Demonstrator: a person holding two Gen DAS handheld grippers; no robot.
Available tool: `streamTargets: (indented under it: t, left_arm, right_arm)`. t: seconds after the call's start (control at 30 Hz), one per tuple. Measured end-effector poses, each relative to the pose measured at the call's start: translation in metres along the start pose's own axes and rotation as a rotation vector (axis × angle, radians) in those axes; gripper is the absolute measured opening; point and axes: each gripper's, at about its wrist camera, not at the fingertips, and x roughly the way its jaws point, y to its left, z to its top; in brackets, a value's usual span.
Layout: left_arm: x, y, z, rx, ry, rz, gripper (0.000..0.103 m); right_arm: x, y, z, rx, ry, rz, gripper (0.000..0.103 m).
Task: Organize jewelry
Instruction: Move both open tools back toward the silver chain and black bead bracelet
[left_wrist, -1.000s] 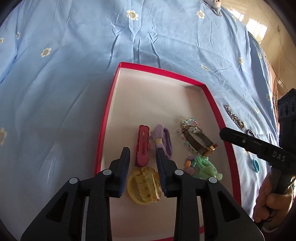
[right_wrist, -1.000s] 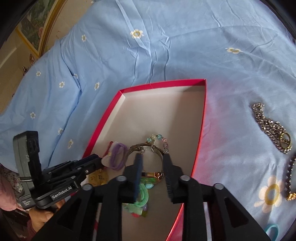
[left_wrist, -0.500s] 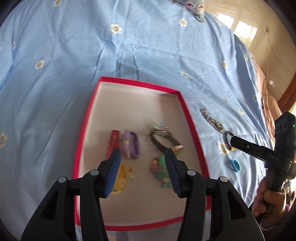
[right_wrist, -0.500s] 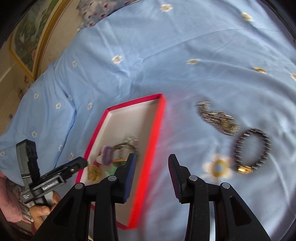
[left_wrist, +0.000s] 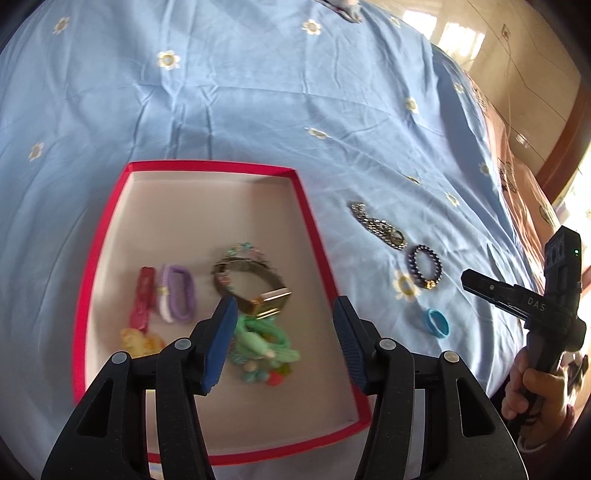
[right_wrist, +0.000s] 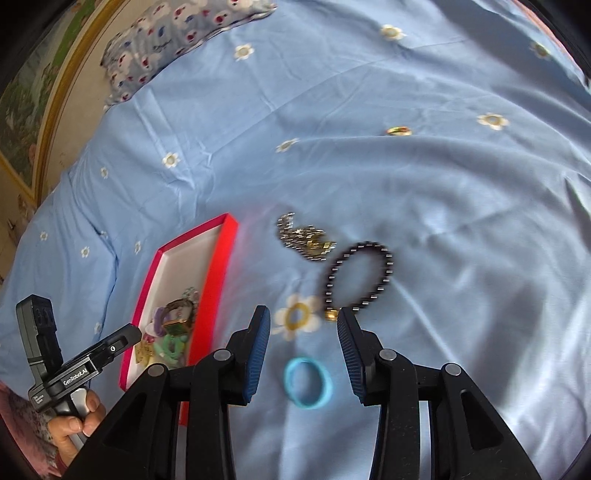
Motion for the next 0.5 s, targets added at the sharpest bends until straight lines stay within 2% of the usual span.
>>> streamTargets:
  t: [0.37, 0.5]
  left_arm:
    - [0.015, -0.029, 0.014, 0.076, 0.013, -0.014, 0.053]
    - [0.032, -0.044, 0.023, 0.138, 0.038, -0.030, 0.053]
  right_arm:
    - [0.000, -0.020, 0.002, 0.018, -0.004, -0.039, 0.041]
    - [0.004, -0.024, 0.006, 0.016, -0.001, -0.048, 0.041]
